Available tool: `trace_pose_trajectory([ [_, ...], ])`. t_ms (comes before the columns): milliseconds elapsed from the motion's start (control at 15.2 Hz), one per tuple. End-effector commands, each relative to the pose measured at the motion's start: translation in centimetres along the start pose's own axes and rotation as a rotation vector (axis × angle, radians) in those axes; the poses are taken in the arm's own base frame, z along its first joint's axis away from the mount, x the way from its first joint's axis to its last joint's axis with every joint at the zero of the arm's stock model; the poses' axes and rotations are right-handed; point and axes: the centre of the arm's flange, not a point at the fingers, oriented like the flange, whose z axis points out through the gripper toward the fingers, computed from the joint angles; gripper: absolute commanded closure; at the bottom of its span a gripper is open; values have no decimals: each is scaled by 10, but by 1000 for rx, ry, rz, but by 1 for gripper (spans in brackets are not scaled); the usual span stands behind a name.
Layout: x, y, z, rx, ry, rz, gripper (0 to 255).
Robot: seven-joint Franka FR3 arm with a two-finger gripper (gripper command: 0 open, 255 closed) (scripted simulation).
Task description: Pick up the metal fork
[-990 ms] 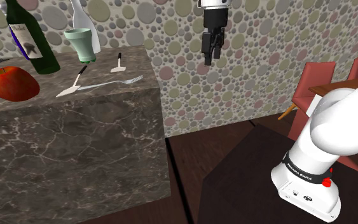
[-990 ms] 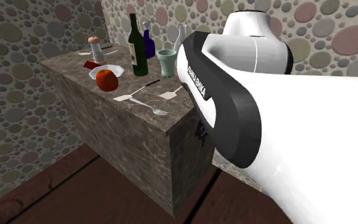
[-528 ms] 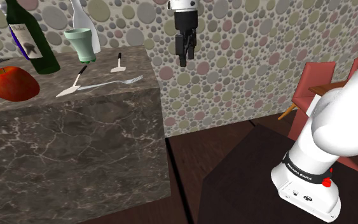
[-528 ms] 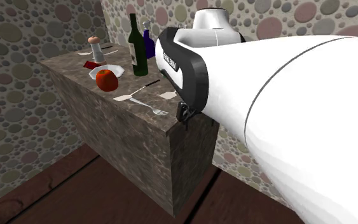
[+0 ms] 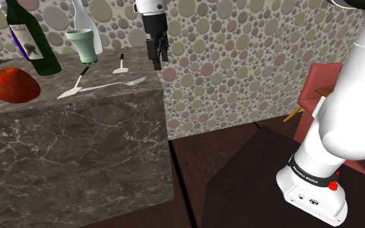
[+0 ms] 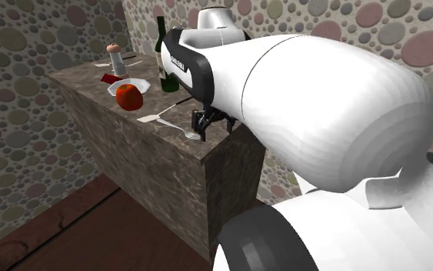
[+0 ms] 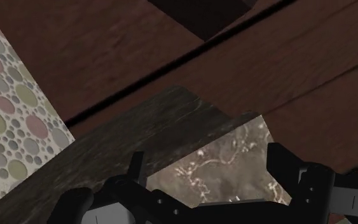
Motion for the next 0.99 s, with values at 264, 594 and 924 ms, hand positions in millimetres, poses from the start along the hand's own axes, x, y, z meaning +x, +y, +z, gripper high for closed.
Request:
trace_pose_trajectory([
  [264,75,-33,1,-27,-6,-136,0],
  [594,124,-61,2,-45,-11,-230,0],
  [924,126,-61,28,-45,-11,-230,0],
])
